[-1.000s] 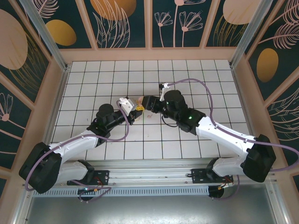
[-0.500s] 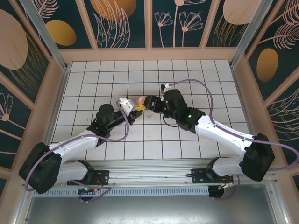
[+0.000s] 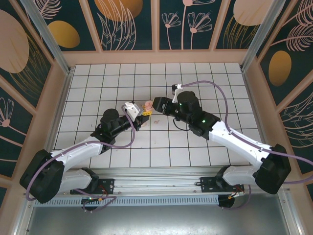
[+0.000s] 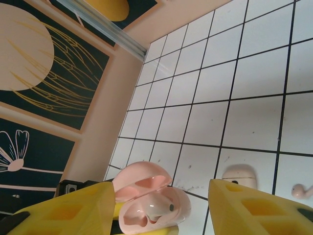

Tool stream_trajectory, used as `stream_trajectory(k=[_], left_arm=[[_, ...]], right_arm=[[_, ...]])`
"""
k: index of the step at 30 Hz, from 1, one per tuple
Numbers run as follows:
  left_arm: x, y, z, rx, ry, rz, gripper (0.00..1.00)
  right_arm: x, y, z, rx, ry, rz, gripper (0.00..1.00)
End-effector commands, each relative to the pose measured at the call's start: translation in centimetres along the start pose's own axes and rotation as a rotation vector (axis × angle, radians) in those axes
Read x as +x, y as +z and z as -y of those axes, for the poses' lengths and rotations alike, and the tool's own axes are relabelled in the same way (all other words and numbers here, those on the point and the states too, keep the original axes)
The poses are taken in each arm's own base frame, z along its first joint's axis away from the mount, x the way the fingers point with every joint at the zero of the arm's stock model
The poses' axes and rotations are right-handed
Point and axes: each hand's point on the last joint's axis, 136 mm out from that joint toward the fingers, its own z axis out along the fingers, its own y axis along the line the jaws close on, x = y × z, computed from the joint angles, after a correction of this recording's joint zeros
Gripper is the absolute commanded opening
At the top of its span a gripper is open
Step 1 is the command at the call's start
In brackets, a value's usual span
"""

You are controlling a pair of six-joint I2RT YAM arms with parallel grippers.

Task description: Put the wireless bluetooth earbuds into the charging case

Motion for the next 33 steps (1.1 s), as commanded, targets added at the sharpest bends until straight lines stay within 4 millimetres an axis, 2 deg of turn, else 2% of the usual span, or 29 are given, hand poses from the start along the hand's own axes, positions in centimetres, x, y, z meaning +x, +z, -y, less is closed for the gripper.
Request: stream_trajectory(k=[1,11,26,29,33], left_arm=[[-2.6,0.0,-0.1,0.002,0.015,0.070,0.11],[-2.9,-0.2,0.1,0.007,0.017,0.077,0.10],[-3.6,-0.5,0.0,-0.003,0.024,0.097,0.10],[-3.8,-0.5,0.0,-0.001,0.023,0.104,0.10],[-3.7,-0.4,0.0,0.000,0.020,0.097,0.10]], right_arm=[[-0.8,-0.1,-0.6,-0.021,-0.015,0.002,0.52],[1.7,1.8,1.2,0.015,0.003,-0.096,0.45],[4.2,0.8,4.9,0.132,0.046,-0.144,0.39],[4.4,0.8,4.9,0.130,0.049,-0.148,0.38],[3.8,0.9,3.9,0.094,0.035,-0.131,0.40]])
